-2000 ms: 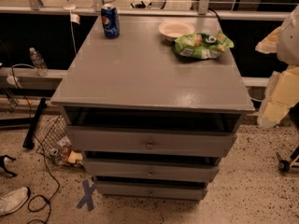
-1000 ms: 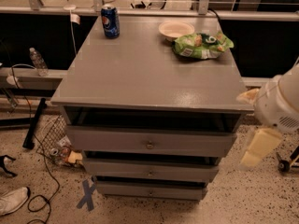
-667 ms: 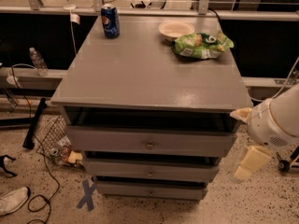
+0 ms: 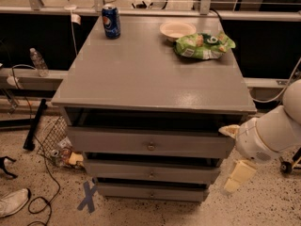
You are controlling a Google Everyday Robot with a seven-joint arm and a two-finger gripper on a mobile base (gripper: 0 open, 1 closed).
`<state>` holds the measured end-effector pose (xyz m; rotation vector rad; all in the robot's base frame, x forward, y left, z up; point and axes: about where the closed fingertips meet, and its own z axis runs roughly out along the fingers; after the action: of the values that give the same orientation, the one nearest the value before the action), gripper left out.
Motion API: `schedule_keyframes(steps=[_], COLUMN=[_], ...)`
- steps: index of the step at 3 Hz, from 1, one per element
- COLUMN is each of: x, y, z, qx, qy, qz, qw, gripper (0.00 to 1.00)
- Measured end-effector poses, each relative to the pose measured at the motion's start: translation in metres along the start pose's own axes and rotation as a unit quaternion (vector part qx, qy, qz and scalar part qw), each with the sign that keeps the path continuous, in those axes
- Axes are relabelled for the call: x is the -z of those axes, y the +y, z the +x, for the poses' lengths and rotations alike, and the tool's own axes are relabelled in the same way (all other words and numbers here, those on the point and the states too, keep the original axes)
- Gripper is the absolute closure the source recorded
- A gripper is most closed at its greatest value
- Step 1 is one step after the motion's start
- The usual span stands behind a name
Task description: Open middle drawer
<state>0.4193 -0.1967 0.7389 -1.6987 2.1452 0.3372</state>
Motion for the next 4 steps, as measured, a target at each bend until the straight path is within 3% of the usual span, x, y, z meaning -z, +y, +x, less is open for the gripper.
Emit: schedule_keyframes(steps=[1, 2, 4], x=[-0.016, -0.053, -0.150], y=[0.010, 0.023, 0.026], z=[0.002, 0.026, 0.079], qx=[0.036, 0.060, 0.093], qy=[0.017, 0.011, -0.004], qz=[-0.006, -0.019, -0.039], qw=[0.9992, 0.9979, 0.9948], gripper=[0.00, 0.00, 0.00])
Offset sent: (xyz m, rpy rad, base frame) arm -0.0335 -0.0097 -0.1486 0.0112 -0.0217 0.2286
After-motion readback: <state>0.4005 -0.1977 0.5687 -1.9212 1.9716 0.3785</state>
